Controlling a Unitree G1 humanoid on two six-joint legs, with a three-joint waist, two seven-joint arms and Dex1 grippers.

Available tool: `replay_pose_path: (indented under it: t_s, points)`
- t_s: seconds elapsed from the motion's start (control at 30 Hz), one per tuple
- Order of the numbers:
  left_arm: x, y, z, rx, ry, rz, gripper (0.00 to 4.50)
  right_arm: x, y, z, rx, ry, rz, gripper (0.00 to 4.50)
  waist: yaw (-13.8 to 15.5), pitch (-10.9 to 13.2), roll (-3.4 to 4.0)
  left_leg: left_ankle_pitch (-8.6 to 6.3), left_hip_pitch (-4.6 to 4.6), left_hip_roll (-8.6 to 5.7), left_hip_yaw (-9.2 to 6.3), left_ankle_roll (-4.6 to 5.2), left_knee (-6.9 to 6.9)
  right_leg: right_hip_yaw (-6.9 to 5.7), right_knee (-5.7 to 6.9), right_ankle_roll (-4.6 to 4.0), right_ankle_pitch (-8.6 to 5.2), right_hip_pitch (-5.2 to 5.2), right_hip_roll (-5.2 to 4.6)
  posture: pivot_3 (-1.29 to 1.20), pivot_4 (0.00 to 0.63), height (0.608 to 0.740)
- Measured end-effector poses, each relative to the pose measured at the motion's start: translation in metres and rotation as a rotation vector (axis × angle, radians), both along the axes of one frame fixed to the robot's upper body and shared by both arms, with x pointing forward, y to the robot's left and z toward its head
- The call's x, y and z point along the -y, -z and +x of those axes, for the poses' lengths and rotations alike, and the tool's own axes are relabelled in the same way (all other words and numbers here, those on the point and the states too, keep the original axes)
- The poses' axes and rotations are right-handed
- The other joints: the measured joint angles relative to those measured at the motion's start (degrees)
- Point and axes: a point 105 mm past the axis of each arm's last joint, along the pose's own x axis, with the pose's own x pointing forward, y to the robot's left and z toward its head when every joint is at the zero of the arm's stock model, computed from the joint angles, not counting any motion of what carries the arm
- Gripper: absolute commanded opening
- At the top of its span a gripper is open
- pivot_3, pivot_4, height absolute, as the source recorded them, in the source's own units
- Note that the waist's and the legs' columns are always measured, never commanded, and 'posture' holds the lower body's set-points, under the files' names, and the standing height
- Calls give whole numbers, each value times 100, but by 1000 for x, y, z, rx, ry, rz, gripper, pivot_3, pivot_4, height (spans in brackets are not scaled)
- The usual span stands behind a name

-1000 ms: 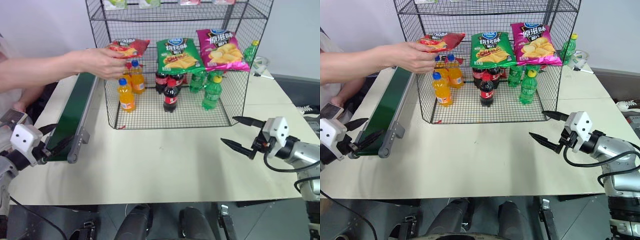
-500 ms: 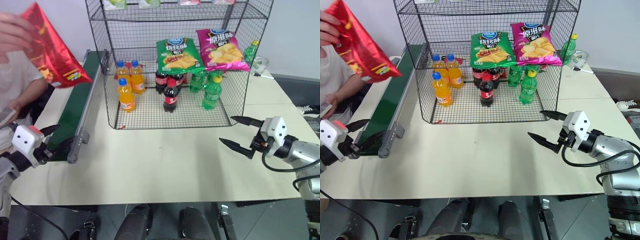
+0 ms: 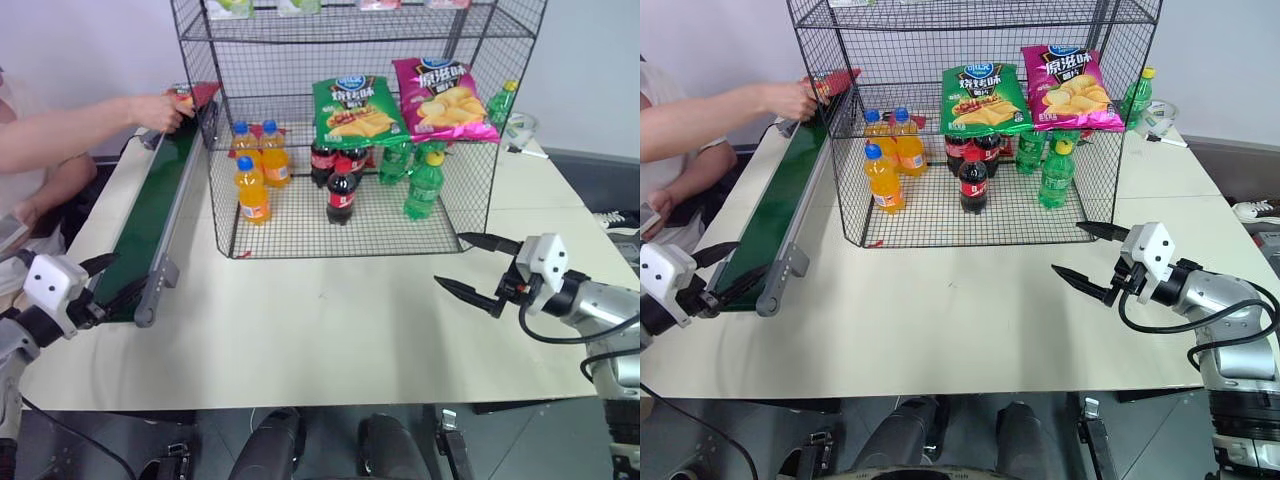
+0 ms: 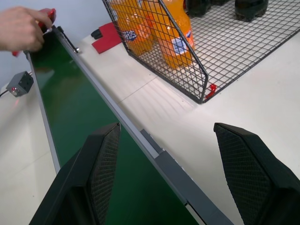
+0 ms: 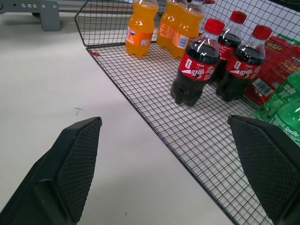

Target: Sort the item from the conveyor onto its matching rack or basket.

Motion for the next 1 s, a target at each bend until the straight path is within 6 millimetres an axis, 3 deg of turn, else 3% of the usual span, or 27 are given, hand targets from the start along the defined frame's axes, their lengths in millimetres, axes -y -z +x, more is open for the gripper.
replay_pose_path:
  t_s: [0.63, 0.77, 1.0]
  points:
    - [2, 1, -3, 21, -24, -15, 3316, -7, 5, 0, -24, -16, 26, 4500, -1, 1, -1, 0, 0, 1, 0, 0, 0, 0, -1, 0, 0, 1, 0, 0, 150, 740]
    - [-1, -4, -6, 56, -58, -14, 3316, -29, 4, -5, -67, -78, 124, 4500, -5, 2, 1, 0, -2, 2, 0, 0, -5, 1, -1, 0, 0, 0, 0, 0, 150, 740]
    - [6, 10, -24, 86, -137, -41, 3316, -106, 22, -21, -187, -322, 241, 4500, -34, 2, -1, 0, -3, 3, 0, 0, -7, 0, -12, 0, 0, -7, 1, 0, 150, 740]
